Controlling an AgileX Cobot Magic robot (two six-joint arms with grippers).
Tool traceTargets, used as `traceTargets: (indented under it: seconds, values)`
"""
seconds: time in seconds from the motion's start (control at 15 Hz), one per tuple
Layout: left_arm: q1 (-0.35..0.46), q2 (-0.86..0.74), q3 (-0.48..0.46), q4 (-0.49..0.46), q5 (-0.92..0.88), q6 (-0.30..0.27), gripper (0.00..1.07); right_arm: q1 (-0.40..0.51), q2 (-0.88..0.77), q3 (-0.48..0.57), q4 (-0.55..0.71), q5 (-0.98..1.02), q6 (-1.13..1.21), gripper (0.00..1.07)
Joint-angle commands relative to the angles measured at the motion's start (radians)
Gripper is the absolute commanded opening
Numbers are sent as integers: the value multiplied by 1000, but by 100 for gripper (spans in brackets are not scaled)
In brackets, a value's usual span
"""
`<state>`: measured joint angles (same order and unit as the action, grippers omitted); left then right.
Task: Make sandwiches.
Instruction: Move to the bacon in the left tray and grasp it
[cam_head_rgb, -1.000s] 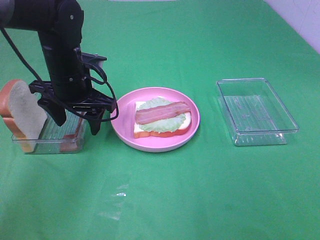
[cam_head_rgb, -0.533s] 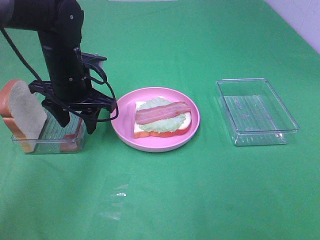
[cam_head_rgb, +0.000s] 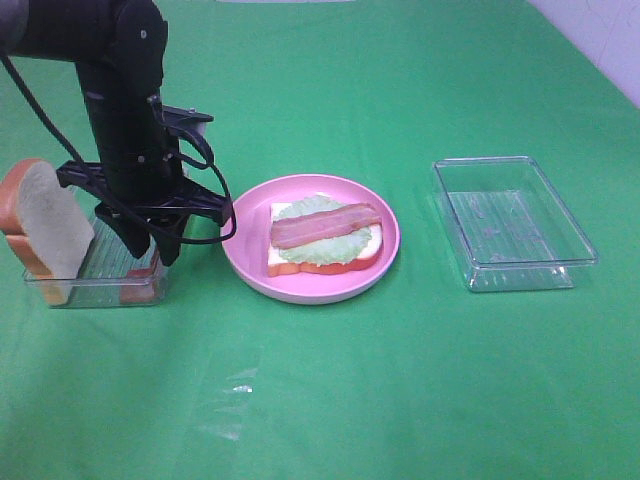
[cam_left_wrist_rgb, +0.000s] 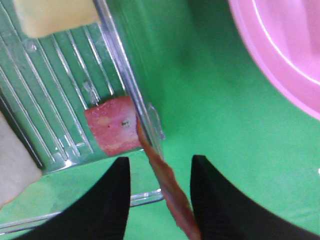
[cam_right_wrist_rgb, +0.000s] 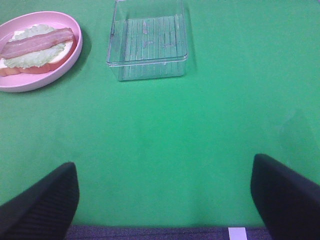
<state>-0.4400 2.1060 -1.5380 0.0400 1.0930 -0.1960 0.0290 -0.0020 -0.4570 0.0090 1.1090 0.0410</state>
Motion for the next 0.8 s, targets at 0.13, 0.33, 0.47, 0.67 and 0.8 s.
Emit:
traceTargets:
  seconds: [0.13,0.33,0.47,0.67,0.8]
  values:
    - [0,2,-5,0,5,-8,14,-7,-32,2,4,-2,-7,89]
    - [0,2,-5,0,5,-6,0,-7,-32,2,4,-2,-7,89]
    - [0,-2,-5,0,8,0,0,-7,-32,2,4,-2,-7,89]
    - [0,-36,-6,9,19,3,0,-7,-32,2,4,-2,-7,89]
    - [0,-73,-6,2,35,1,0,-7,-32,2,4,-2,-7,89]
